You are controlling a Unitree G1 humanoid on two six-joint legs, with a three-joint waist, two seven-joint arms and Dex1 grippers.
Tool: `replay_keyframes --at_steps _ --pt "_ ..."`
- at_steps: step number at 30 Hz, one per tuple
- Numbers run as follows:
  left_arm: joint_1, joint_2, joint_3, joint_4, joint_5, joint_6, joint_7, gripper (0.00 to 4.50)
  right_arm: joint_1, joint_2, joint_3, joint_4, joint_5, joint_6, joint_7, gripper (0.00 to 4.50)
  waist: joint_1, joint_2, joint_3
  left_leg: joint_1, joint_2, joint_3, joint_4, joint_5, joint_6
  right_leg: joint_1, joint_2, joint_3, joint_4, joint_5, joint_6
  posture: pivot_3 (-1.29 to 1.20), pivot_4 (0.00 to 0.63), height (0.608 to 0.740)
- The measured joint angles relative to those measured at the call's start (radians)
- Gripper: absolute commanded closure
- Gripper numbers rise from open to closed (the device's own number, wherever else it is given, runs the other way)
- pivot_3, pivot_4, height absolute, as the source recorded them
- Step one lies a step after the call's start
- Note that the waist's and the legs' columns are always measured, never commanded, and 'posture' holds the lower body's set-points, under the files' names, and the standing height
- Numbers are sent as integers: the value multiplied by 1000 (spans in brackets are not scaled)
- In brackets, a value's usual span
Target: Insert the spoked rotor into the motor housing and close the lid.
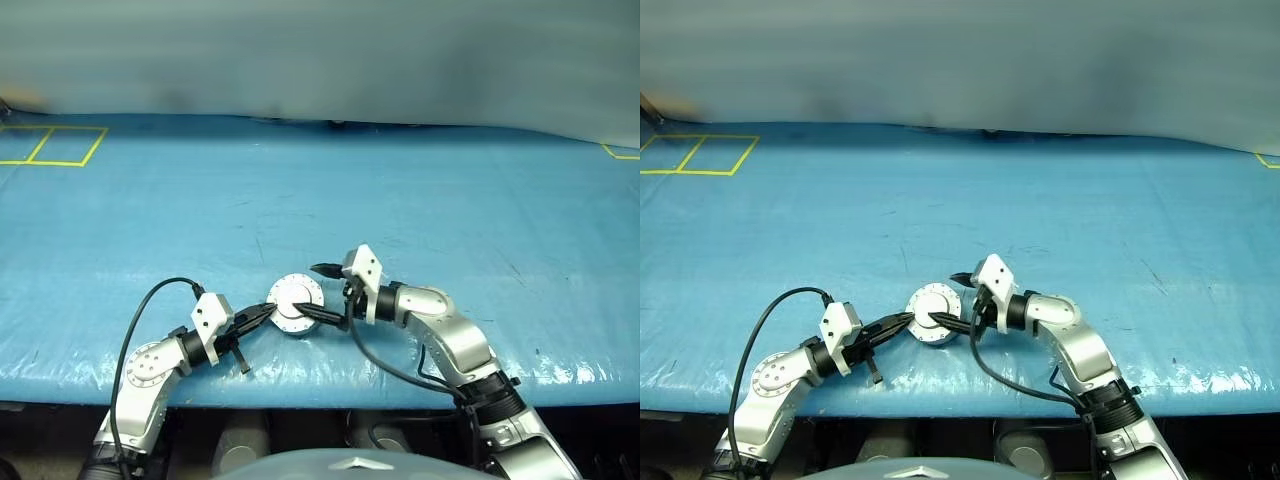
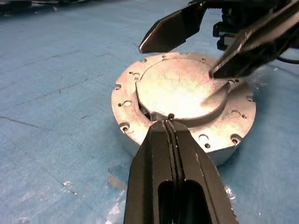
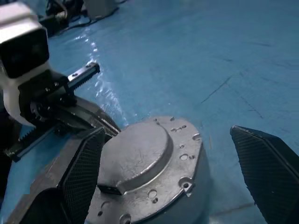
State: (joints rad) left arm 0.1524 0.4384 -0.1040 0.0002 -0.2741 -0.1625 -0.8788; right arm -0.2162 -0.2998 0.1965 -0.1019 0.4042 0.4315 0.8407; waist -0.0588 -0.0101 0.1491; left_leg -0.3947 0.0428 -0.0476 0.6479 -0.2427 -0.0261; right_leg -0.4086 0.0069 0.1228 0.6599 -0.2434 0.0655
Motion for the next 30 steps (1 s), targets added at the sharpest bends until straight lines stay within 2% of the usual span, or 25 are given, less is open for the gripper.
replay_keyframes --at_steps 7,13,19,22,25,28,29,30 --pt "2 0 0 0 0 -4 -1 4500 32 20 -168 1 226 287 -81 15 0 0 0 0 0 0 -1 0 0 0 0 0 0 0 0 0 150 740" --pt "4 0 0 0 0 -6 0 4500 69 39 -216 -2 371 503 -127 15 -1 1 0 0 0 0 -1 0 0 -1 0 0 -1 0 0 0 150 740" --pt "10 0 1 0 0 -16 4 4500 85 61 -230 -3 435 599 -165 15 -3 1 1 -1 0 0 -1 0 0 -2 0 0 -1 0 0 0 150 740" --pt "11 0 0 0 0 -18 5 4500 85 72 -228 4 444 626 -181 643 -3 1 1 -1 0 0 -2 0 0 -2 0 0 -1 0 0 0 150 740" --pt "13 0 1 -1 0 -20 5 4500 85 80 -224 13 443 629 -193 1575 -3 1 1 -1 0 0 -2 0 0 -2 0 0 -2 0 0 0 150 740" --pt "16 0 2 -2 0 -21 6 4500 85 82 -221 15 441 633 -202 1575 -4 1 1 -1 0 0 -2 0 0 -2 0 0 -2 0 0 0 150 740" --pt "16 0 2 -3 0 -21 6 4500 86 83 -217 15 441 642 -204 1964 -4 1 1 -1 0 0 -2 0 0 -2 0 0 -2 0 0 0 150 740" --pt "17 0 3 -3 0 -21 7 4500 89 84 -212 15 441 646 -205 2166 -4 1 1 -1 0 0 -3 0 0 -2 0 0 -2 -1 0 0 150 740"
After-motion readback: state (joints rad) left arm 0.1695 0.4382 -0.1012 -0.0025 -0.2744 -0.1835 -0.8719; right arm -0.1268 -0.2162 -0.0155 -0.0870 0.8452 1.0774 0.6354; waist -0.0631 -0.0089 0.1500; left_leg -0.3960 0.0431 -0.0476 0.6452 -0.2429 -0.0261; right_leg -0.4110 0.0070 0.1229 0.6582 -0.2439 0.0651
